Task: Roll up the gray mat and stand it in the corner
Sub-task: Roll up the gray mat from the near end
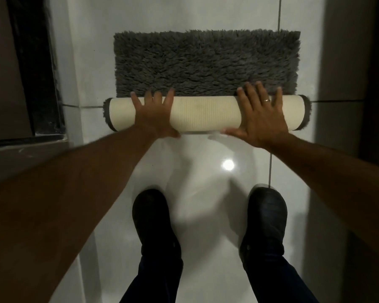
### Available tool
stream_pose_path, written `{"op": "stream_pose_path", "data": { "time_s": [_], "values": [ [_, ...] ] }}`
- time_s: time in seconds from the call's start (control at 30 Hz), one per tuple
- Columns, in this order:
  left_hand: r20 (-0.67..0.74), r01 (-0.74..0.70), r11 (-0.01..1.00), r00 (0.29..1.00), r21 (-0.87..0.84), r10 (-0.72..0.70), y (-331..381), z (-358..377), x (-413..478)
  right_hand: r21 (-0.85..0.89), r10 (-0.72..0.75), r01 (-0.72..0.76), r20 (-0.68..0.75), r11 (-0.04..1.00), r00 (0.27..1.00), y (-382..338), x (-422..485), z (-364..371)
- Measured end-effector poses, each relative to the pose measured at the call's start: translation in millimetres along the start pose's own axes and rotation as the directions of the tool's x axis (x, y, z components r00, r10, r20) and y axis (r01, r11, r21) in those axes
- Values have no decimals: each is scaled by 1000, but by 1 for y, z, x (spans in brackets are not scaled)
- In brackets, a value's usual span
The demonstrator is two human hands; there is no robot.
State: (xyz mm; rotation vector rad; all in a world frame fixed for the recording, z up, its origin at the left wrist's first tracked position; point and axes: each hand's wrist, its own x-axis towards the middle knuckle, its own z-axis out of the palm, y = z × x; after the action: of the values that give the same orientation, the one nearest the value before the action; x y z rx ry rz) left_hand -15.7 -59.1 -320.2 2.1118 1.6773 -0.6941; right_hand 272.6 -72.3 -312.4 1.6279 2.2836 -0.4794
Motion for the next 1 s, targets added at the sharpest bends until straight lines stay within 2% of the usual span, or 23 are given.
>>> {"op": "stream_pose_path", "data": {
  "time_s": [0.2, 0.27, 0.33, 0.4, 0.43, 0.5, 0.53, 0.57, 0.6, 0.67, 0.73, 0.8, 0.87, 1.0],
  "values": [
    [33, -67, 998, 997, -14, 68, -9, 8, 4, -26, -79, 81, 45, 996, 996, 5, -4, 6],
    [192, -62, 994, 978, -85, 77, -7, 21, -14, -20, -128, 132, 137, 991, 982, 5, -16, 9],
    [397, -45, 987, 912, -151, 103, -3, 35, -34, -15, -184, 194, 245, 981, 952, 2, -37, 15],
    [461, -22, 988, 883, -153, 91, 7, 46, -58, -34, -207, 231, 330, 972, 921, -5, -61, 26],
    [410, -15, 991, 909, -132, 68, 13, 51, -71, -45, -207, 237, 347, 971, 915, -8, -69, 31],
    [131, -44, 989, 989, -140, 63, 23, 61, -100, -39, -206, 237, 373, 971, 905, -7, -66, 35],
    [-47, -110, 980, 994, -167, 103, 26, 67, -113, -10, -221, 243, 383, 970, 897, -4, -57, 33],
    [-192, -189, 966, 969, -175, 155, 29, 74, -125, 28, -242, 252, 393, 967, 887, 1, -46, 30],
    [-244, -247, 954, 948, -168, 202, 30, 78, -133, 53, -263, 263, 390, 963, 882, 6, -35, 26],
    [-137, -252, 961, 962, -114, 236, 31, 77, -129, 61, -288, 284, 314, 957, 905, 16, -19, 16],
    [-30, -197, 979, 980, -43, 196, 26, 65, -100, 80, -231, 222, 135, 972, 963, 19, -19, 12],
    [-20, -148, 989, 989, -21, 148, 16, 44, -59, 87, -172, 173, -21, 981, 985, 15, -28, 11],
    [4, -114, 989, 993, -92, 115, 2, 22, -21, 22, -202, 203, -42, 979, 978, 6, -29, 10],
    [265, -81, 959, 952, -273, 156, -20, -8, 31, -20, -115, 116, 3, 993, 993, -8, -4, 3]
  ]
}}
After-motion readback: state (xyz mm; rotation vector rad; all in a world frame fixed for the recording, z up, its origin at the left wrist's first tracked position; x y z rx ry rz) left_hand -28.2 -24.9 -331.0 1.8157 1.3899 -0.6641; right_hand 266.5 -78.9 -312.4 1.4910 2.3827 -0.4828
